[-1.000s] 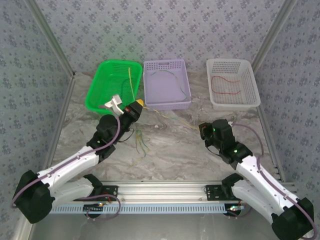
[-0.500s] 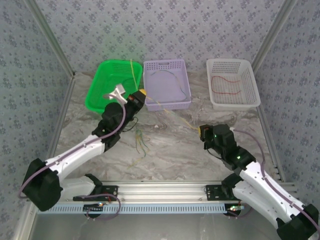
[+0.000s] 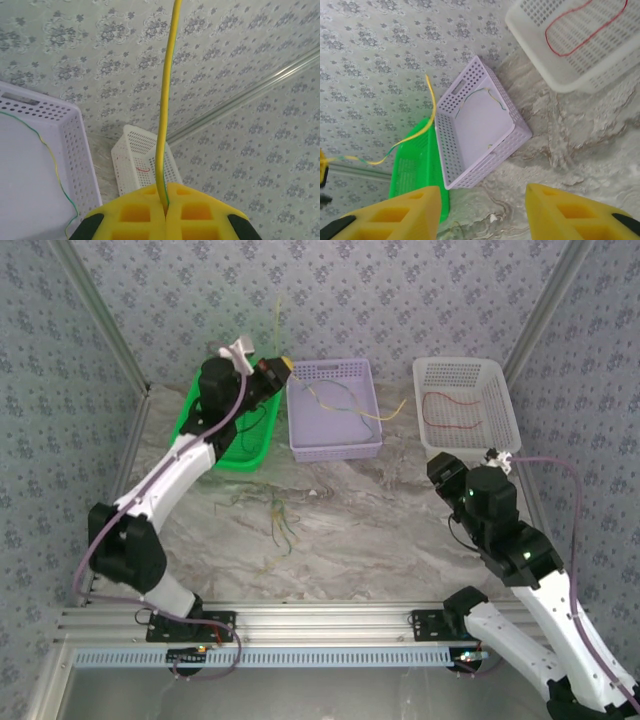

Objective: Untangle the cables

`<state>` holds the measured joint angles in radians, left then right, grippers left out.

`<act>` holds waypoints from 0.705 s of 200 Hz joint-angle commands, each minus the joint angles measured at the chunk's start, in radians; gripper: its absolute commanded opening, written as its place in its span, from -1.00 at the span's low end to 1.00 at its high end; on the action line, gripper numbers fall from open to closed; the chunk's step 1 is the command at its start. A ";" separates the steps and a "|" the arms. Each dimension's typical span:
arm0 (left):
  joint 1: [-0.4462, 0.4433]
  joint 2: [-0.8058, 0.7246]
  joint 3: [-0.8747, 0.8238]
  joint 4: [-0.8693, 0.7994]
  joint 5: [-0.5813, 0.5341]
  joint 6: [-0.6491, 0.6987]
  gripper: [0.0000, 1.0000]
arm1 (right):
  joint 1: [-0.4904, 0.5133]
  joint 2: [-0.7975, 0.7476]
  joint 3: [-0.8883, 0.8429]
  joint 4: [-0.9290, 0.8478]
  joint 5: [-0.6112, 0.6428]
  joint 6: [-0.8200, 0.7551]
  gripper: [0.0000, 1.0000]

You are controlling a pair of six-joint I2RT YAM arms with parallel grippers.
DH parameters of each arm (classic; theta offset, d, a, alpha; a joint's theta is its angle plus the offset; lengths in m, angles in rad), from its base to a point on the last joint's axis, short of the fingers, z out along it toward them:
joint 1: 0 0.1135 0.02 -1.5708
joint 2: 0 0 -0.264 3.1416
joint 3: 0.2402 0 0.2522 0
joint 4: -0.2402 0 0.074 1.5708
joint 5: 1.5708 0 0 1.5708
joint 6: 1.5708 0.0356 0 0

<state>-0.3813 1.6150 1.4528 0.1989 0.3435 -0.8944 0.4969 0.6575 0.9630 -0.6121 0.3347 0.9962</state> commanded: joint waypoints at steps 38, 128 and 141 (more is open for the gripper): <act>0.061 0.461 0.727 -0.712 0.248 0.377 -1.00 | -0.004 -0.037 -0.003 -0.068 0.028 -0.185 -0.08; 0.038 0.931 1.278 -1.106 0.094 0.527 -1.00 | -0.007 -0.032 -0.030 -0.050 0.015 -0.237 -0.10; 0.029 0.953 1.278 -1.096 0.074 0.529 -1.00 | -0.007 -0.026 -0.038 -0.042 0.006 -0.237 -0.10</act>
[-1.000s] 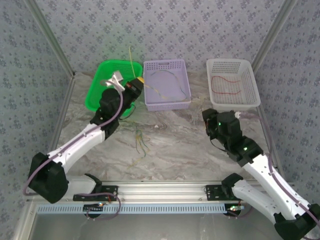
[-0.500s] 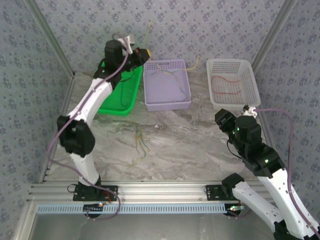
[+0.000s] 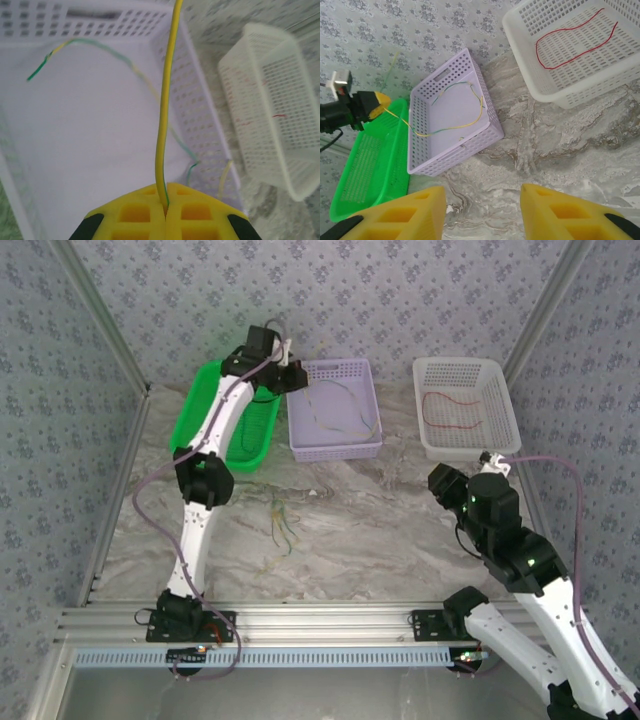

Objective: Untangle the cables

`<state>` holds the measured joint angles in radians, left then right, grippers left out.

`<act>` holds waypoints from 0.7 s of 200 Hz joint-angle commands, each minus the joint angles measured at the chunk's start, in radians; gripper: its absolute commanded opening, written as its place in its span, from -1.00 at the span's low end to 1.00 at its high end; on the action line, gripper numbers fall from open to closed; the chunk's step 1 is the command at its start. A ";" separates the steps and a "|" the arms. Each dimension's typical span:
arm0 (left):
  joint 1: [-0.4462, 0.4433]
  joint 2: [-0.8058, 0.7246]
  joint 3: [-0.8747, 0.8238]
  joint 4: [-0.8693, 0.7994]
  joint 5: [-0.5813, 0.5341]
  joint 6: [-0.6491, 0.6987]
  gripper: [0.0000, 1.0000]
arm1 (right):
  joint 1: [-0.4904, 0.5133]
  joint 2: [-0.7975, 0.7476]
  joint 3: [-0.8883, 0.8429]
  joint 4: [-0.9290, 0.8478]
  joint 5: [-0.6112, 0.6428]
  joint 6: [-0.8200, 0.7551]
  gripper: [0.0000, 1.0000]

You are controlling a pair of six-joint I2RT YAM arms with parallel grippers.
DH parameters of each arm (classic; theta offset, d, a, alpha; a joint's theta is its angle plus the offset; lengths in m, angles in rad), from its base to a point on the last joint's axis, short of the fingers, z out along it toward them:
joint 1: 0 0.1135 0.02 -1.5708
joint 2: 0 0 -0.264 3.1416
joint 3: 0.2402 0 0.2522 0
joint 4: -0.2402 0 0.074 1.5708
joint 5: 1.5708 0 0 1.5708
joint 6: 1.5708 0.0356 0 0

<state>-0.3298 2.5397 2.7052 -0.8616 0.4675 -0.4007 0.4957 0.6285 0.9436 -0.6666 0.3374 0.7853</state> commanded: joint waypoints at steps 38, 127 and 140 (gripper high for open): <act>-0.032 0.074 0.025 -0.034 -0.129 0.041 -1.00 | -0.007 0.027 -0.040 0.033 -0.016 -0.021 -0.10; -0.047 0.120 0.027 -0.027 -0.269 0.072 -1.00 | -0.032 0.097 -0.043 0.043 0.021 -0.066 -0.05; -0.052 0.120 0.027 -0.028 -0.275 0.074 -0.99 | -0.055 0.120 -0.033 0.045 0.019 -0.087 -0.05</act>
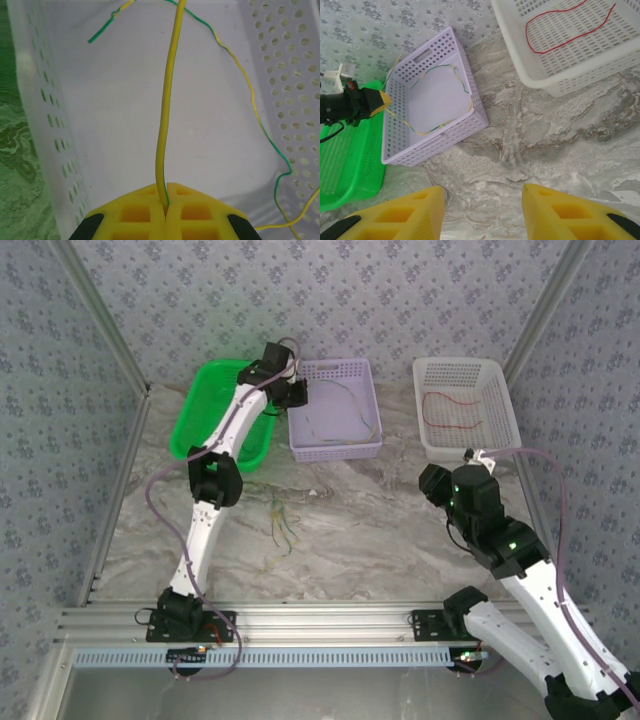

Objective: Untangle the cables

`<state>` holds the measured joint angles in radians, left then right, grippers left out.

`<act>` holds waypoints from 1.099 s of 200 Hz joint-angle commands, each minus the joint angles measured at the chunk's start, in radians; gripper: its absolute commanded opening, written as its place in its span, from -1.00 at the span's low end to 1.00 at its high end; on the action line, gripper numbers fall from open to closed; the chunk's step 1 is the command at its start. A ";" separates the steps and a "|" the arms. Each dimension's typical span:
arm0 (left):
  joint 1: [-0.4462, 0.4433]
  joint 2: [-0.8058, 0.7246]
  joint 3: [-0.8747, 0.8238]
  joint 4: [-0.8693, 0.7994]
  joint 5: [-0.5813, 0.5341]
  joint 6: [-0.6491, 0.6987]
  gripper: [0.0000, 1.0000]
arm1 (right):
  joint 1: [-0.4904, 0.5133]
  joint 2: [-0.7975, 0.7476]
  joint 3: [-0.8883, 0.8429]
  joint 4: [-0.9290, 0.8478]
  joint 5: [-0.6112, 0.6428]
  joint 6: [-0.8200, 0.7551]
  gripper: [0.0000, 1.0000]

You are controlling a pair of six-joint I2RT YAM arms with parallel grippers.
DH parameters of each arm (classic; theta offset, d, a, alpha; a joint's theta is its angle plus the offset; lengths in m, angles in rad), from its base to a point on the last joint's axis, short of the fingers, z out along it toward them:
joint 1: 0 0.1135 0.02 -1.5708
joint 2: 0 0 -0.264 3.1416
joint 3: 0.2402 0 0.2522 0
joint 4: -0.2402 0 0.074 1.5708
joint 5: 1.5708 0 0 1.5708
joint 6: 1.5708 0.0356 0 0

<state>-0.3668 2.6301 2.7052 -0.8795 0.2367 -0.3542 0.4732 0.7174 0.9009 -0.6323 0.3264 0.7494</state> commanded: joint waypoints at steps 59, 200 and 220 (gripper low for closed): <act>-0.040 -0.033 0.027 -0.017 -0.033 0.047 0.29 | -0.129 0.071 0.043 0.002 0.005 -0.110 -0.02; -0.075 -0.286 0.038 -0.144 -0.232 0.007 0.67 | -0.122 0.050 0.104 -0.053 -0.073 -0.172 -0.08; -0.100 -0.371 -0.014 -0.192 -0.309 -0.032 0.57 | -0.082 0.053 0.073 -0.010 -0.117 -0.211 -0.11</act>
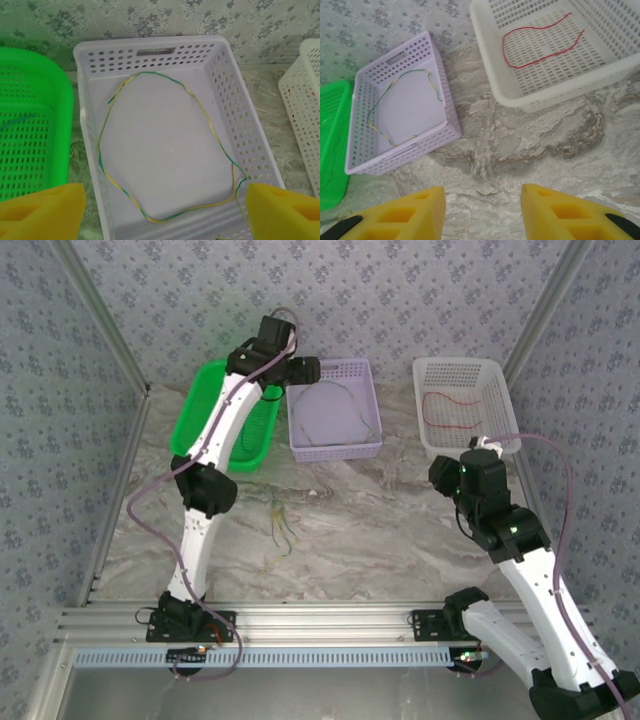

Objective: Untangle the cables

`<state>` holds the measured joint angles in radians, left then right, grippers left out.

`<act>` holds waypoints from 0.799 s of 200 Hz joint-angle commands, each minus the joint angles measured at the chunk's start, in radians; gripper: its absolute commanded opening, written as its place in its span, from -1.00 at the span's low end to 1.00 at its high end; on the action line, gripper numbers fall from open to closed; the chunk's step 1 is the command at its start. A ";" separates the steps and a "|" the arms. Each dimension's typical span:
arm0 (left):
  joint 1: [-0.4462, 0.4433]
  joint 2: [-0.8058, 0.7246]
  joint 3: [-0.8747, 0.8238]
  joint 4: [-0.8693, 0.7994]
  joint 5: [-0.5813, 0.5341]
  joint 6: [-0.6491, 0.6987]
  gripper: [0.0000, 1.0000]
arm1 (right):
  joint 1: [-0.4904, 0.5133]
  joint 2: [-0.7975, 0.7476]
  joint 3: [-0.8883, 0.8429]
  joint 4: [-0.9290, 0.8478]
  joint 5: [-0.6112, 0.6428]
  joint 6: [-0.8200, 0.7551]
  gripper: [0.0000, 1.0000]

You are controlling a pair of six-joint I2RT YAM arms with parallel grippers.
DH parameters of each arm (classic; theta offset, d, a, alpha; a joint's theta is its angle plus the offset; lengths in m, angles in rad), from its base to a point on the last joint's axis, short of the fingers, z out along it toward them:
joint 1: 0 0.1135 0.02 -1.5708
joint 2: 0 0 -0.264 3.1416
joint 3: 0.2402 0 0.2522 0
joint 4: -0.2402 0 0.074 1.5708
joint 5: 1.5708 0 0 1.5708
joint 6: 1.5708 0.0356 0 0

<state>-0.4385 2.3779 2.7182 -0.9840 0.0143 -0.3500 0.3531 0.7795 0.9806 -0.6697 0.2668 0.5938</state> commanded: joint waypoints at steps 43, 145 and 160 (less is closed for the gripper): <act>-0.058 -0.748 -1.046 0.478 -0.115 -0.247 0.26 | 0.215 0.058 -0.066 0.064 -0.079 -0.091 -0.15; -0.065 -1.381 -2.117 0.678 -0.034 -0.663 0.25 | 0.662 0.664 0.004 0.484 -0.117 0.192 -0.04; -0.052 -1.385 -2.114 0.625 -0.051 -0.637 0.26 | 0.696 0.789 0.113 0.371 -0.071 0.096 -0.06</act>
<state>-0.4995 1.0126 0.5789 -0.3893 -0.0418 -0.9627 0.9981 1.4380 0.9348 -0.2592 0.1383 0.7811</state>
